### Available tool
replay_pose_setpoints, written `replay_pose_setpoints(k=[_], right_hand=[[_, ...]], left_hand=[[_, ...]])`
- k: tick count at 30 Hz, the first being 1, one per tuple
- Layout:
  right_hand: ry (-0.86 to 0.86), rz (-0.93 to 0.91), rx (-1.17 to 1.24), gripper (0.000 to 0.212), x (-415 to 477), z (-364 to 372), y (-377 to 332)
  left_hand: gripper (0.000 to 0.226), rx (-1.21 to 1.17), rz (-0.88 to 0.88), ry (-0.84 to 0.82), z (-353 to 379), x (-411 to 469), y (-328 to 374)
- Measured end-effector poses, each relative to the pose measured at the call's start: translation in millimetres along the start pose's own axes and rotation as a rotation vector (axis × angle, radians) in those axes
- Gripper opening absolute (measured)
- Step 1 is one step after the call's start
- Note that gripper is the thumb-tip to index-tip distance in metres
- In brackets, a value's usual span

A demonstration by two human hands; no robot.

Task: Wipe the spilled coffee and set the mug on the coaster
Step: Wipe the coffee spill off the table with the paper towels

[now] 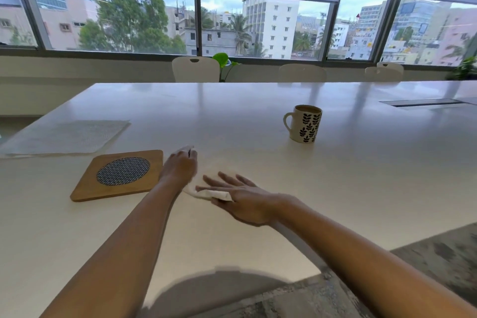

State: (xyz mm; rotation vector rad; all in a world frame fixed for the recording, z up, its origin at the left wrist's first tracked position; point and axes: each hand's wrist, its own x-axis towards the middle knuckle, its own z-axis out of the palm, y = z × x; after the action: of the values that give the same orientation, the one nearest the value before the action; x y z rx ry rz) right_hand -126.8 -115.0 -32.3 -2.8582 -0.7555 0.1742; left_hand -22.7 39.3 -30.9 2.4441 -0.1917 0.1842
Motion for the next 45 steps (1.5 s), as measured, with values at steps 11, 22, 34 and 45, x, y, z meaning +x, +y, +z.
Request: replay_pose_setpoints(k=[11, 22, 34, 45], right_hand=[[0.023, 0.136, 0.002, 0.045, -64, -20, 82], [0.086, 0.376, 0.094, 0.047, -109, -3, 92], [0.432, 0.436, 1.789, 0.026, -55, -74, 32], [0.509, 0.313, 0.027, 0.05, -24, -46, 85]], left_hand=[[0.047, 0.242, 0.098, -0.049, 2, -13, -2], [0.045, 0.29, 0.065, -0.029, 3, -21, 0], [0.044, 0.23, 0.044, 0.016, 0, -23, 1], [0.043, 0.244, 0.041, 0.043, 2, -21, 1]])
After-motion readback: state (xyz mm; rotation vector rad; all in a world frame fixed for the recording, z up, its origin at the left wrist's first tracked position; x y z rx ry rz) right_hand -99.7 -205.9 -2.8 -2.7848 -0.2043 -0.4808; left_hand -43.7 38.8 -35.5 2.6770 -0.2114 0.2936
